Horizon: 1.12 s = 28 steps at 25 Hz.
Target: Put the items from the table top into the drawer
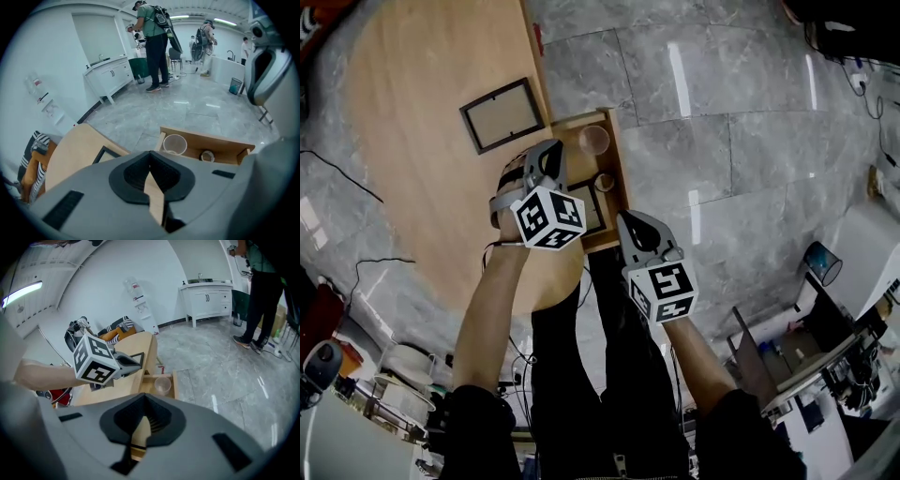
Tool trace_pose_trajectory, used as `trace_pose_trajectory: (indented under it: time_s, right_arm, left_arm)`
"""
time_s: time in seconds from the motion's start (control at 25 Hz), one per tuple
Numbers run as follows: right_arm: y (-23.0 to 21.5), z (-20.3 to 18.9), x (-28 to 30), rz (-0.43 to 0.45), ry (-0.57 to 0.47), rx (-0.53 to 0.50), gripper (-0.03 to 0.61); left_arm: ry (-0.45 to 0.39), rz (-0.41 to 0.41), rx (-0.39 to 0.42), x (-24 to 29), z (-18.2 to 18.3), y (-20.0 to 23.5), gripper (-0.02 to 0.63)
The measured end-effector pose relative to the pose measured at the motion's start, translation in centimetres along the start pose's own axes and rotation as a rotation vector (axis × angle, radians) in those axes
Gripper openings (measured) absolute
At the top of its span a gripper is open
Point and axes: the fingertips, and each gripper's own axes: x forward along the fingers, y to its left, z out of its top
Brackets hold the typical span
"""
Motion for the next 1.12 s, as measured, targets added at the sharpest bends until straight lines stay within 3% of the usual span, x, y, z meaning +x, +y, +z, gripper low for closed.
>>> trace_pose_trajectory:
  time_s: [0.32,0.44,0.52,0.96,1.12]
  right_arm:
    - [2.8,-0.1,1.4,0.022,0.025,-0.028,0.009]
    - [3.5,-0.2,1.8,0.028,0.033,-0.035,0.009]
    - [3.9,-0.2,2.0,0.029,0.035,-0.039,0.009]
    - [4.5,-0.6,2.4,0.015,0.048,-0.028,0.009]
    - [4.5,-0.8,2.4,0.013,0.051,-0.026,0.009]
  left_arm:
    - [-0.001,0.041,-0.035,-1.4,-3.4,3.2,0.022]
    - [0.026,0.046,-0.021,-1.2,-4.9,4.0,0.111]
    - [0.052,0.041,-0.012,-1.0,-6.0,4.5,0.126]
    - [0.160,-0.019,0.033,0.6,-10.1,5.7,0.135]
    - [0.158,-0.043,0.031,0.7,-10.2,5.4,0.136]
